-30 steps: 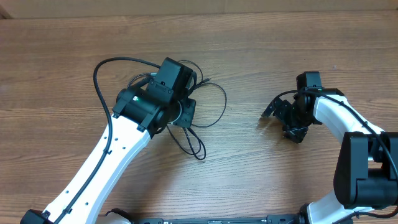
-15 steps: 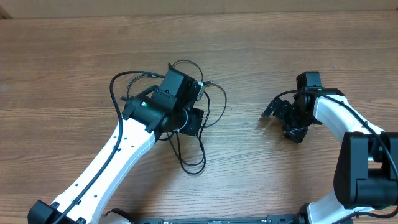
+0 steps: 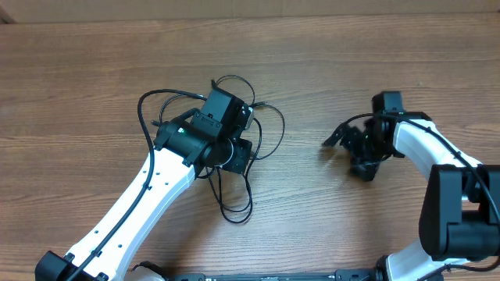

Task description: Untangle cables

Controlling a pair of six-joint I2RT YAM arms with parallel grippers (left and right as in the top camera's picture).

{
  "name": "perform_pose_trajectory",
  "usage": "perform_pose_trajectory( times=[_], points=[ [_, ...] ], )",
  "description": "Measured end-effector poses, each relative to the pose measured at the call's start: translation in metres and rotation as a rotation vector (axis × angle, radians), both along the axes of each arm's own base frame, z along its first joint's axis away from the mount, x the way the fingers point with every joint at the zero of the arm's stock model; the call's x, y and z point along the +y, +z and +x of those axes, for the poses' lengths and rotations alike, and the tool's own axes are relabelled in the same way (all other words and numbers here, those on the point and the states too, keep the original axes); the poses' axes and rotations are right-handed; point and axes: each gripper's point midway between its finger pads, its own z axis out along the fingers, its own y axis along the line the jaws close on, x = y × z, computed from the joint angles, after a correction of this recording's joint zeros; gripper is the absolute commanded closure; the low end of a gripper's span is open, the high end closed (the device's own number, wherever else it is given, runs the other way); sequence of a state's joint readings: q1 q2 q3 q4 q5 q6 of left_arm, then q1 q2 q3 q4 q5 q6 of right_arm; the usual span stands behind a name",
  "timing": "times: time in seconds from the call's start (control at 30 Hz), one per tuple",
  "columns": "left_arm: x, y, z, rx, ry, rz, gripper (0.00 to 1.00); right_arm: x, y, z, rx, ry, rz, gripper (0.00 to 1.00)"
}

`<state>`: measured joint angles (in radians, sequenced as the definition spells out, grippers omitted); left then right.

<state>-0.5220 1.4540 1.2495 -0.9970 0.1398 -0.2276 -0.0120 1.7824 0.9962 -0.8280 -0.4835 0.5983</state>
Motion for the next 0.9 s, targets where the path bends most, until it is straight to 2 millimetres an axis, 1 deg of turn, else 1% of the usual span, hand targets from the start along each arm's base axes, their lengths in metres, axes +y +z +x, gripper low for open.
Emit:
perform_pose_trajectory(
  times=[0.07,0.13,0.17,0.2,0.3,0.33,0.37,0.4,0.43,0.47,0.53,0.6,0.63,0.67,0.7,0.73,0.8,0.9],
  points=[
    [0.002,0.000,0.001,-0.007,0.005,0.012,0.91,0.017,0.005,-0.001,-0.040,0.062,0.117,0.09],
    [0.004,-0.001,0.002,-0.012,0.009,0.020,0.89,0.034,0.014,0.000,-0.103,0.140,0.243,0.13],
    [0.004,-0.001,0.003,-0.014,0.011,0.024,0.88,0.040,0.019,0.000,-0.123,0.165,0.292,0.13],
    [0.005,-0.001,0.004,-0.018,0.012,0.028,0.88,0.046,0.024,-0.001,-0.144,0.187,0.334,0.16],
    [0.007,-0.001,0.005,-0.025,0.017,0.037,0.88,0.056,0.036,-0.003,-0.184,0.228,0.427,0.20],
    [0.006,0.000,0.006,-0.027,0.017,0.037,0.88,0.058,0.039,-0.004,-0.192,0.235,0.445,0.32],
    [0.006,0.000,0.006,-0.031,0.018,0.037,0.87,0.059,0.041,-0.004,-0.199,0.240,0.457,0.37],
    [0.006,0.000,0.007,-0.033,0.018,0.037,0.87,0.060,0.042,-0.003,-0.211,0.249,0.468,0.38],
    [0.006,0.000,0.007,-0.033,0.019,0.037,0.86,0.061,0.044,-0.004,-0.211,0.248,0.479,0.44],
    [0.007,0.000,0.007,-0.034,0.020,0.039,0.85,0.063,0.045,-0.005,-0.210,0.253,0.485,0.45],
    [0.007,0.000,0.007,-0.035,0.020,0.040,0.83,0.066,0.046,-0.006,-0.210,0.263,0.496,0.45],
    [0.006,0.000,0.009,-0.044,0.022,0.037,0.81,0.072,0.047,-0.010,-0.208,0.283,0.504,0.43],
    [0.006,0.000,0.010,-0.047,0.022,0.036,0.80,0.076,0.047,-0.012,-0.208,0.300,0.507,0.39],
    [0.006,-0.001,0.010,-0.049,0.022,0.035,0.80,0.080,0.048,-0.014,-0.211,0.319,0.512,0.34],
    [0.006,-0.003,0.010,-0.048,0.023,0.038,0.80,0.084,0.048,-0.015,-0.217,0.338,0.515,0.25],
    [0.007,-0.005,0.009,-0.045,0.023,0.041,0.80,0.090,0.049,-0.017,-0.226,0.362,0.521,0.21],
    [0.009,-0.008,0.008,-0.039,0.025,0.052,0.81,0.099,0.049,-0.020,-0.238,0.399,0.529,0.19],
    [0.011,-0.010,0.008,-0.041,0.029,0.063,0.88,0.109,0.049,-0.026,-0.237,0.443,0.533,0.18]
  ],
)
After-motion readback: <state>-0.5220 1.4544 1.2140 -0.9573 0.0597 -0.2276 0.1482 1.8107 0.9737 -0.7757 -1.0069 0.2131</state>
